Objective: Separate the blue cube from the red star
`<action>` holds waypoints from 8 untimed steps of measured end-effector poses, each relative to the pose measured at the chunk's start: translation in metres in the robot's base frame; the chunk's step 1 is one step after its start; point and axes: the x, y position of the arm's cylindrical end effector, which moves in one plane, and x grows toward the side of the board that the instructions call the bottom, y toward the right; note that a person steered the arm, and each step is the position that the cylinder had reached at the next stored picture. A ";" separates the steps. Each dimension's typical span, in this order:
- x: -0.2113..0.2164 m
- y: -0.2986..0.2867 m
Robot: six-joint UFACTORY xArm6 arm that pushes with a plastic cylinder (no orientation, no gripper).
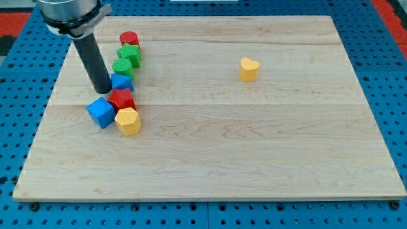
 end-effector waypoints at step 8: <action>0.066 -0.023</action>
